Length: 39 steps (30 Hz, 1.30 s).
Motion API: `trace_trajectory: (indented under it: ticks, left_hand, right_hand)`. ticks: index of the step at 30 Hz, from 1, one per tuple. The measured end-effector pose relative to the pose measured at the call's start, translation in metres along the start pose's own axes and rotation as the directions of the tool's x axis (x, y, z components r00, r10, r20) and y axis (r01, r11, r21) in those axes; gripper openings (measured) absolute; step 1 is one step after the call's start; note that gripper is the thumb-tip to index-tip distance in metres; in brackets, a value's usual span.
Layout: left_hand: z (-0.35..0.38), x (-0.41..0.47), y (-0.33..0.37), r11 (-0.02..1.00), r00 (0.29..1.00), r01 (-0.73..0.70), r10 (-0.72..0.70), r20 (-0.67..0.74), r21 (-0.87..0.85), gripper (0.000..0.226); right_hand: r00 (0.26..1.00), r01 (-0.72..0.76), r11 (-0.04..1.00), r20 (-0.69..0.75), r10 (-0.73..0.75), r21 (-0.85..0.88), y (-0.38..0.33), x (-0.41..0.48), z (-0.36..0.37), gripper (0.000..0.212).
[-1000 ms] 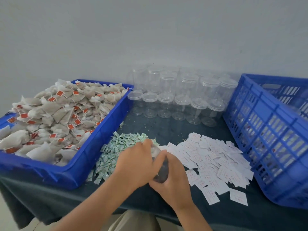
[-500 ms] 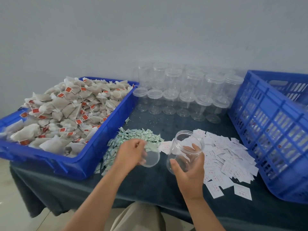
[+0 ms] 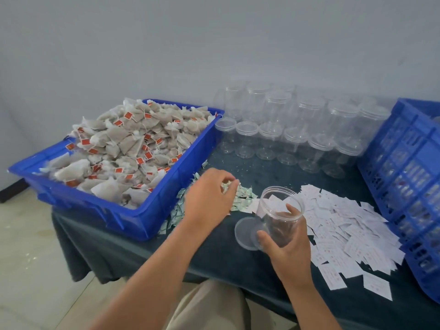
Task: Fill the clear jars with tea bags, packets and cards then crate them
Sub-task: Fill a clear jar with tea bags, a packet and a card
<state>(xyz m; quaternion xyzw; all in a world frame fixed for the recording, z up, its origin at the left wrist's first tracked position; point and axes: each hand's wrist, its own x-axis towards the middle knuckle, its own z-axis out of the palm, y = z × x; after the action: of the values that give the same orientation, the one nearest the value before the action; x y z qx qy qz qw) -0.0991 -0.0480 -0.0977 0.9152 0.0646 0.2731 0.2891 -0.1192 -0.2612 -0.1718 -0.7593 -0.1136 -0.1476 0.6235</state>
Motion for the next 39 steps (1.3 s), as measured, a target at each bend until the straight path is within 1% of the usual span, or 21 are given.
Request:
trace_trajectory:
  ticks: [2,5,6,7,9,10,11,12,14,16,18,20,23,24,25,27,28,30,32,36,39]
  left_hand:
    - [-0.037,0.033,-0.012,0.998,0.997,0.044,-0.047,-0.068,-0.039,0.025]
    - [-0.081,0.087,-0.044,0.949,0.958,0.279,-0.286,-0.032,-0.146,0.033]
    - [-0.091,0.102,-0.058,0.931,0.934,0.357,-0.355,0.041,-0.072,0.035]
    - [-0.099,0.113,-0.07,0.915,0.902,0.386,-0.402,0.16,0.12,0.036]
    - [-0.108,0.116,-0.088,0.822,0.765,0.299,-0.51,0.394,0.484,0.033]
    - [-0.108,0.111,-0.093,0.787,0.687,0.214,-0.542,0.483,0.579,0.031]
    - [-0.107,0.106,-0.099,0.787,0.652,0.185,-0.546,0.525,0.588,0.03]
    - [-0.103,0.103,-0.107,0.806,0.656,0.215,-0.538,0.529,0.552,0.03]
    - [-0.096,0.099,-0.119,0.821,0.726,0.306,-0.529,0.44,0.482,0.03]
    - [-0.089,0.098,-0.131,0.83,0.783,0.398,-0.529,0.326,0.39,0.018]
    - [-0.089,0.099,-0.132,0.855,0.83,0.476,-0.514,0.216,0.205,0.001]
    - [-0.09,0.1,-0.129,0.885,0.879,0.465,-0.464,0.113,0.018,0.015]
    - [-0.095,0.101,-0.127,0.864,0.888,0.446,-0.46,-0.004,-0.232,0.015]
    - [-0.096,0.102,-0.128,0.82,0.871,0.46,-0.491,-0.005,-0.34,0.017]
    - [-0.098,0.103,-0.128,0.737,0.841,0.489,-0.54,0.027,-0.466,0.017]
    - [-0.1,0.105,-0.125,0.524,0.792,0.489,-0.602,0.103,-0.698,0.019]
    - [-0.101,0.105,-0.123,0.453,0.782,0.47,-0.612,0.119,-0.758,0.027]
    - [-0.1,0.105,-0.113,0.403,0.795,0.46,-0.584,0.164,-0.791,0.045]
    - [-0.098,0.101,-0.088,0.438,0.848,0.465,-0.47,0.246,-0.769,0.045]
    - [-0.083,0.079,-0.007,0.592,0.917,0.392,-0.192,0.348,-0.704,0.053]
    - [-0.058,0.052,0.05,0.839,0.913,0.183,0.049,0.406,-0.513,0.027]
  right_hand:
    - [1.0,-0.012,1.0,0.004,0.012,0.016,0.001,0.0,0.001,0.076]
    - [0.999,-0.03,0.999,0.011,0.03,0.029,0.005,0.0,0.002,0.075]
    - [0.999,-0.036,0.999,0.014,0.035,0.033,0.005,0.0,0.002,0.076]
    - [0.999,-0.04,0.999,0.015,0.039,0.035,0.005,0.0,0.002,0.078]
    - [0.999,-0.047,0.998,0.019,0.046,0.038,0.004,-0.001,0.003,0.078]
    - [0.999,-0.048,0.998,0.023,0.047,0.04,0.003,0.0,0.003,0.076]
    - [0.998,-0.047,0.998,0.03,0.046,0.04,0.002,0.0,0.004,0.074]
    - [0.998,-0.048,0.998,0.036,0.047,0.039,0.001,0.001,0.005,0.072]
    - [0.998,-0.056,0.998,0.041,0.055,0.032,0.003,0.002,0.006,0.072]
    - [0.998,-0.057,0.998,0.039,0.057,0.012,0.005,0.003,0.007,0.07]
    - [0.998,-0.055,0.998,0.038,0.055,-0.009,0.009,0.004,0.006,0.069]
    - [0.997,-0.067,0.998,0.036,0.068,-0.019,0.012,0.005,0.005,0.069]
    - [0.997,-0.068,0.998,0.033,0.068,-0.011,0.011,0.005,0.006,0.069]
    - [0.997,-0.067,0.998,0.033,0.067,-0.003,0.009,0.004,0.006,0.068]
    - [0.997,-0.066,0.998,0.029,0.065,0.008,0.007,0.004,0.007,0.069]
    - [0.998,-0.061,0.998,0.021,0.06,0.023,0.004,0.004,0.007,0.067]
    - [0.998,-0.055,0.998,0.023,0.055,0.023,0.004,0.004,0.007,0.066]
    - [0.998,-0.053,0.998,0.04,0.052,0.015,0.005,0.004,0.007,0.064]
    - [0.997,-0.049,0.999,0.059,0.049,0.0,0.005,0.005,0.007,0.065]
    - [0.995,0.0,0.998,0.102,0.006,-0.059,0.004,0.005,0.007,0.074]
    - [0.993,0.037,0.995,0.119,-0.025,-0.097,0.001,0.004,0.007,0.076]
